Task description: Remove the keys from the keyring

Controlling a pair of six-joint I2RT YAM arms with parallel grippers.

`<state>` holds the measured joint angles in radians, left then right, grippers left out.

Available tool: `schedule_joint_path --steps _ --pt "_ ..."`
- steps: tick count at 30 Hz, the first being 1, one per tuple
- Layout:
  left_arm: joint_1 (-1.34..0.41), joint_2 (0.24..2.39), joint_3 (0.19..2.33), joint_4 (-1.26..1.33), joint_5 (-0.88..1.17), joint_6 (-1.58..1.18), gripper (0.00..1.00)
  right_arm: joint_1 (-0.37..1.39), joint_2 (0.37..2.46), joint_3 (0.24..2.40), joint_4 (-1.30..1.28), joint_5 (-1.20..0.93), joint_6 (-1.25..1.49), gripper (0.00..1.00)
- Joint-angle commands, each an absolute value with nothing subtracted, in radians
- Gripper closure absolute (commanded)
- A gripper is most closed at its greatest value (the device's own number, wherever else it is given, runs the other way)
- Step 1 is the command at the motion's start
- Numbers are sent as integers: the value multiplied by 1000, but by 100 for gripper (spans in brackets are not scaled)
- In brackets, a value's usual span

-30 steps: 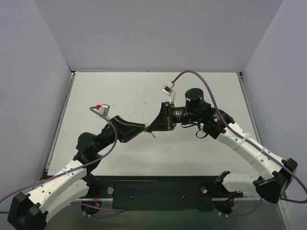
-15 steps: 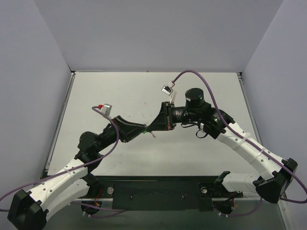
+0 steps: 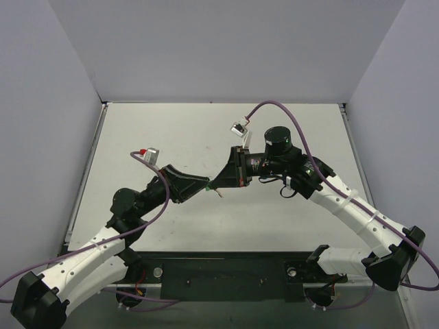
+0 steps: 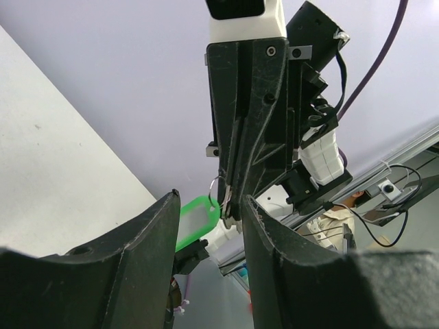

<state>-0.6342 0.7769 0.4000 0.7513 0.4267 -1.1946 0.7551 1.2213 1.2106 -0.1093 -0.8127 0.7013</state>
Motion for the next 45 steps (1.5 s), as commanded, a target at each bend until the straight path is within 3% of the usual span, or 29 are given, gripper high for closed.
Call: schedule_joint_path --steps 1,9,19,21,25,30,45 --pt "-638 761 460 787 420 -1193 49 762 1203 1204 -89 -828 680 100" --pt "-638 756 459 778 416 -1192 50 764 1201 1207 -94 -828 678 100" --pt "-638 772 468 779 429 -1192 65 767 1201 1207 -92 -830 678 100" --pt "-640 775 469 781 433 -1190 71 767 1203 1210 -92 -830 676 100" --pt "-641 776 474 776 445 -1187 100 769 1204 1215 -97 -828 678 100" --pt "-643 764 494 714 505 -1146 100 767 1207 1230 -133 -830 655 100" --pt "-641 811 791 146 799 -801 100 765 1224 1290 -256 -835 581 100"
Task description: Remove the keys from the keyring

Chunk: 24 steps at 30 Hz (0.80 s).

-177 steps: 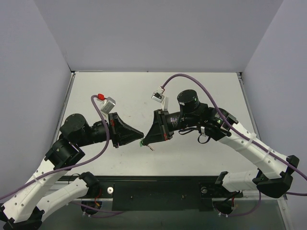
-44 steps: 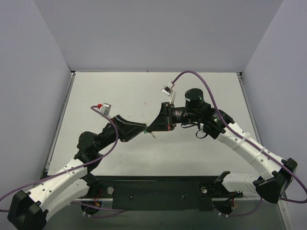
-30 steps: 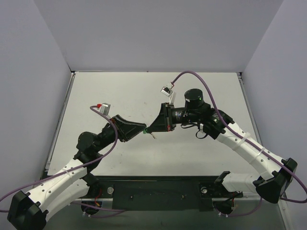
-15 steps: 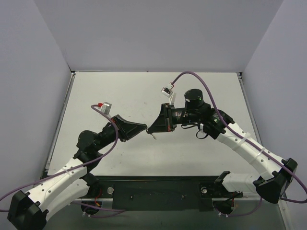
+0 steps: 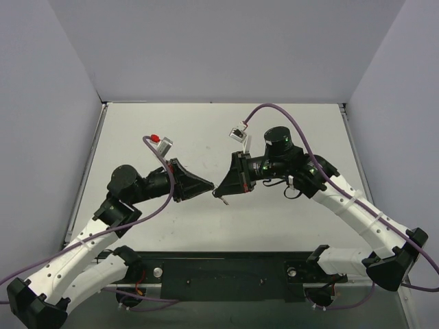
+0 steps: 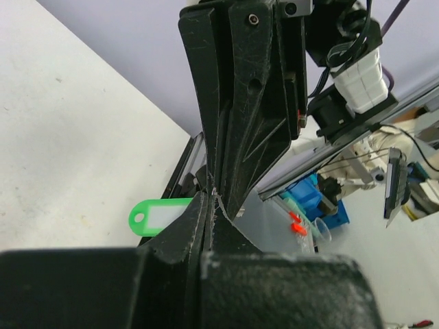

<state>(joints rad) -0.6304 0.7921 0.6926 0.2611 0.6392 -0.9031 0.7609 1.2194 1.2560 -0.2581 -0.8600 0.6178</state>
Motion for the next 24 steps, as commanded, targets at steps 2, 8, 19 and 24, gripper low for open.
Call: schedule_joint_path --steps 2,8,19,24 --pt "-640 822 816 111 822 -775 100 765 1224 1292 -262 -838 578 100" --pt "-640 854 885 -49 854 -672 100 765 1223 1305 -288 -836 561 100" --pt "-641 850 899 -170 877 -589 100 753 1216 1330 -317 -831 549 100" --pt "-641 841 897 -218 824 -568 100 733 1203 1350 -325 -795 545 100"
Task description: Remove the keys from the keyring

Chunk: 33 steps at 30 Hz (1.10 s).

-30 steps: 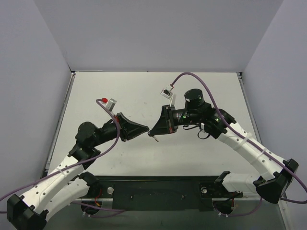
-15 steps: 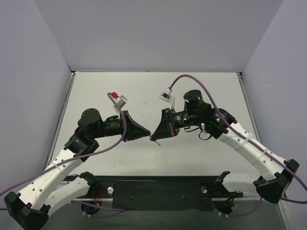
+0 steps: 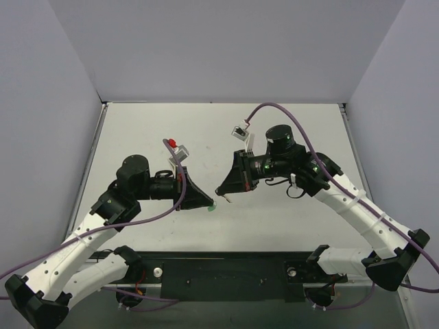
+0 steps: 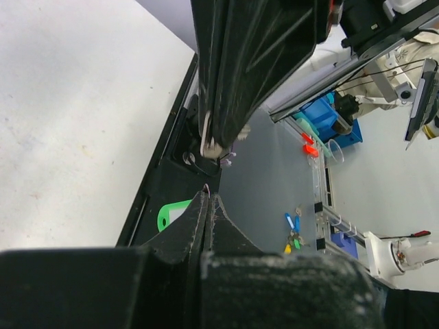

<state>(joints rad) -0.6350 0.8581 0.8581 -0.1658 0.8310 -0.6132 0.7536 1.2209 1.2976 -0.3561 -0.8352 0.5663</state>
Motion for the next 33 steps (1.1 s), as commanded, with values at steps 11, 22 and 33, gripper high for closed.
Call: schedule_joint_path --steps 11,22,33 --pt "-641 789 891 -294 554 -588 100 687 1120 1313 -382 -565 514 100" --pt "-641 681 968 -648 131 -491 100 681 1164 1307 -532 -194 459 100" --pt "-641 562 956 -868 -244 -517 100 664 1393 1407 -561 -114 411 100"
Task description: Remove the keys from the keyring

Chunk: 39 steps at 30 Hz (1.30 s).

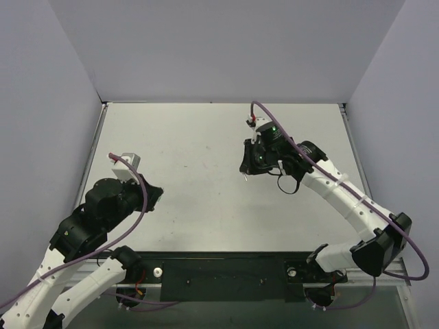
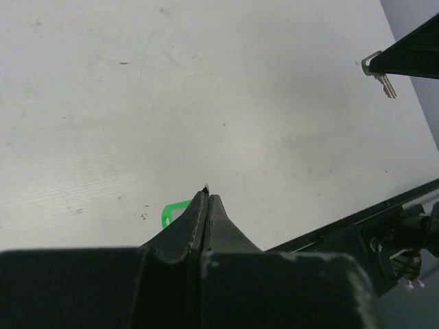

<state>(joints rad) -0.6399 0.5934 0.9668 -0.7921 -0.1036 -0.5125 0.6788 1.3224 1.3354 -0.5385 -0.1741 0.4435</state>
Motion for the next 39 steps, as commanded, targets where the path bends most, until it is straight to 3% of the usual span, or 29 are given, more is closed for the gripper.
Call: schedule_joint_path --steps 1,9,24,27,28,32,34,39 --pt "-641 546 945 -871 -268 -531 100 664 1405 1422 -561 -107 405 100" --pt "-643 440 827 -762 -242 -535 100 637 1626 1532 -586 -98 357 100" --pt "-641 384 805 -765 -301 -546 100 577 2042 1902 -630 -103 370 98" --pt "-643 382 805 -767 -304 -548 100 552 2114 1969 -670 -162 399 91" --pt "-641 380 805 -767 -307 -549 100 548 2124 1991 -675 -193 405 82" --pt "-641 379 804 -767 -310 -549 100 534 2145 2000 -675 -215 425 70" --pt "-641 379 804 -767 -311 -549 100 532 2140 1993 -675 -207 422 59" --pt "-643 379 802 -767 -311 -549 100 522 2077 1941 -675 -173 420 51"
